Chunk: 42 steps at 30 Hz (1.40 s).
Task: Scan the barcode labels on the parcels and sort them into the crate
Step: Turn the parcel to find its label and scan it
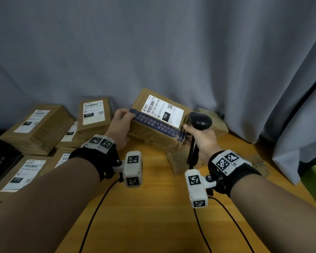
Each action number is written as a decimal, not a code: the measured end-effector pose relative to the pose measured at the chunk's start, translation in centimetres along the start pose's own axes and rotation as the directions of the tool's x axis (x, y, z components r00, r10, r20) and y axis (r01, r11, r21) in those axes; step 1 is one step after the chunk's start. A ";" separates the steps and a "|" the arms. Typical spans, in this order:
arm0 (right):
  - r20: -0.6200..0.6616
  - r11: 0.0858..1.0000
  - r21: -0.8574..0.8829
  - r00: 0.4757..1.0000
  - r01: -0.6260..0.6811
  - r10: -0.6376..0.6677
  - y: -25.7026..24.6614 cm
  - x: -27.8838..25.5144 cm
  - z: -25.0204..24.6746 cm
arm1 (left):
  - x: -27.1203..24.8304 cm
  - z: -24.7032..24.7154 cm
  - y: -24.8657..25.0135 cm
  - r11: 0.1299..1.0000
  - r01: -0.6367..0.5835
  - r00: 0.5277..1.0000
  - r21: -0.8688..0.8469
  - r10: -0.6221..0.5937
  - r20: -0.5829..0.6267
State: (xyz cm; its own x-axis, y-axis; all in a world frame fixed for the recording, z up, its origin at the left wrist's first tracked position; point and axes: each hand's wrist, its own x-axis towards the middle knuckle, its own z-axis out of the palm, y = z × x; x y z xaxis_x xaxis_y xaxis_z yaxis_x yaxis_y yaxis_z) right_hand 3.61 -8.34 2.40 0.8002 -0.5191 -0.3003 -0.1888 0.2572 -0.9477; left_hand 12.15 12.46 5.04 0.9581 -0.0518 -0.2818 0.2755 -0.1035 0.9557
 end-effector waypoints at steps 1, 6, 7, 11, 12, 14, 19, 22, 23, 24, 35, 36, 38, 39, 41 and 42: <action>-0.003 1.000 -0.007 1.000 -0.016 0.016 0.3 0.1 -0.1 | -0.1 0.1 0.1 1.000 0.023 0.999 -0.014 -0.022 0.040; -0.025 0.997 -0.038 0.998 -0.064 0.063 1.1 0.4 -0.4 | -0.3 0.5 -0.1 0.999 -0.039 0.996 -0.036 0.042 0.081; -0.022 0.997 -0.032 0.997 -0.075 0.075 1.1 0.4 -0.4 | -0.2 0.5 -0.3 0.998 -0.057 0.994 -0.018 0.059 0.095; -0.062 0.990 -0.081 0.992 -0.115 0.110 1.8 0.2 -1.0 | 0.0 1.1 -1.0 0.993 -0.091 0.989 0.075 0.081 0.125; -0.078 0.986 -0.110 0.990 -0.124 0.116 2.2 0.2 -1.2 | 0.0 1.6 -1.2 0.990 -0.101 0.989 0.098 0.089 0.120; -0.110 0.973 -0.171 0.985 -0.152 0.134 3.4 0.1 -1.8 | 0.3 2.6 -2.1 0.984 -0.113 0.988 0.136 0.096 0.125; -0.078 0.949 -0.282 0.989 -0.143 0.126 5.4 -0.4 -4.3 | 1.1 5.1 -5.4 0.991 -0.022 0.998 0.133 0.013 0.068; 0.000 0.922 -0.372 0.993 -0.111 0.119 5.2 -0.5 -5.6 | 2.1 5.5 -7.6 0.994 0.092 0.995 0.050 -0.091 -0.037; -0.001 0.905 -0.415 0.994 -0.096 0.105 5.2 -0.3 -5.9 | 2.3 5.5 -8.3 0.992 0.117 0.991 0.039 -0.115 -0.062; -0.010 0.885 -0.461 0.997 -0.069 0.073 5.1 -0.1 -6.2 | 2.7 5.6 -8.9 0.991 0.126 0.989 0.038 -0.123 -0.078; 0.135 0.648 -0.748 0.989 0.141 -0.060 1.6 4.8 -4.1 | 4.7 6.4 -10.0 0.984 0.169 0.985 0.060 -0.167 -0.037; 0.138 0.662 -0.744 0.990 0.091 0.020 1.7 5.1 -3.9 | 4.8 6.4 -10.1 0.985 0.160 0.987 0.072 -0.159 -0.013; 0.146 0.708 -0.706 0.983 0.023 0.113 2.1 5.4 -3.8 | 4.8 6.6 -10.1 0.980 0.174 0.984 0.096 -0.178 0.029; 0.145 0.726 -0.688 0.981 0.007 0.127 2.4 5.6 -3.9 | 4.7 6.6 -10.1 0.976 0.188 0.981 0.111 -0.193 0.033; 0.127 0.772 -0.635 0.983 -0.021 0.131 2.7 5.6 -4.4 | 4.3 6.5 -10.2 0.969 0.215 0.975 0.122 -0.220 0.030; 0.107 0.791 -0.610 0.984 -0.046 0.140 2.9 5.6 -4.8 | 3.9 6.6 -10.2 0.961 0.250 0.966 0.114 -0.255 0.033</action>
State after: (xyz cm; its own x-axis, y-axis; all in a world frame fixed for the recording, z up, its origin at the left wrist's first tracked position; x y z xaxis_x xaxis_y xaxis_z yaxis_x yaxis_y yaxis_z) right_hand 4.84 -14.38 -2.53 0.8222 -0.3881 -0.4165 -0.5333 -0.2693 -0.8019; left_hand 12.56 6.81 -6.38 0.8529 -0.0562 -0.5190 0.4955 -0.2260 0.8387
